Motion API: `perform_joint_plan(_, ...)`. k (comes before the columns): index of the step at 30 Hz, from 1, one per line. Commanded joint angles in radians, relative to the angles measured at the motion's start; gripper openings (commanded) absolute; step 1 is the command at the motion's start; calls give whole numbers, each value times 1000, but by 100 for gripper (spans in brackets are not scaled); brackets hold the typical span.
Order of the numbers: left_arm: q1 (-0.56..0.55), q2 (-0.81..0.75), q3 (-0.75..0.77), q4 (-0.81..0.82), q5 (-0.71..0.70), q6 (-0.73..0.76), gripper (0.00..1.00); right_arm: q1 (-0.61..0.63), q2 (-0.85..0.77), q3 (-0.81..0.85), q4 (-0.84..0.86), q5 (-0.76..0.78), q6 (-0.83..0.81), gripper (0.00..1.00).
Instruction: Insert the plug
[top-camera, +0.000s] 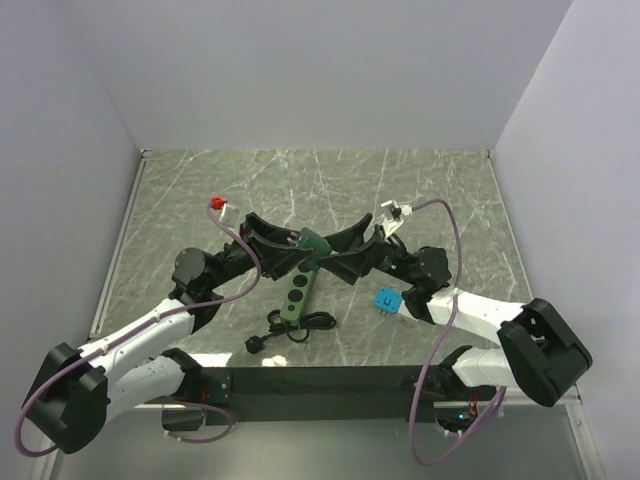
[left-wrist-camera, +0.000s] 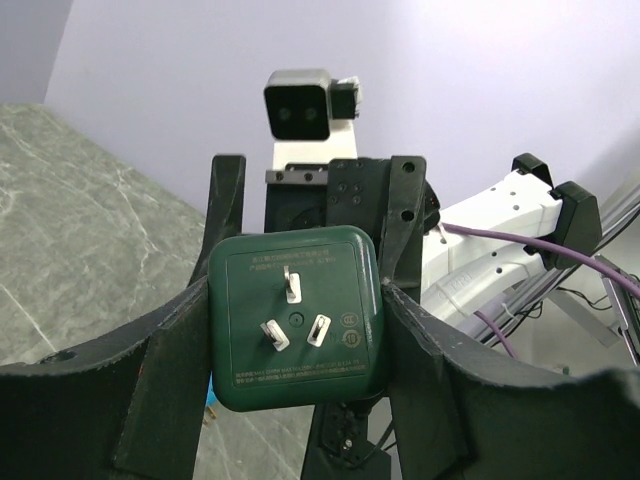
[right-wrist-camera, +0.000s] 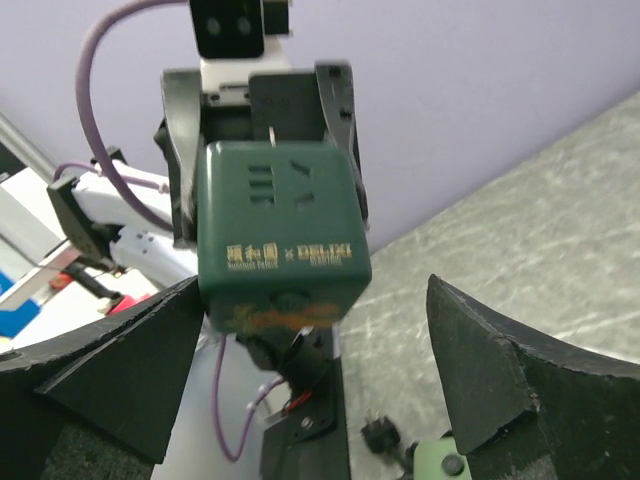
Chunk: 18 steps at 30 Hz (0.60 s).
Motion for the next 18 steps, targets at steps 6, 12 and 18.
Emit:
perform_joint_plan(6, -17, 28, 39, 158, 17, -16, 1, 17, 6, -39, 341, -24, 28, 90)
perform_joint_plan(12, -29, 38, 29, 191, 22, -29, 1, 20, 12, -59, 452, -16, 35, 89)
perform_joint_plan(18, -38, 32, 14, 212, 19, -36, 1, 26, -18, -80, 470, 14, -15, 88)
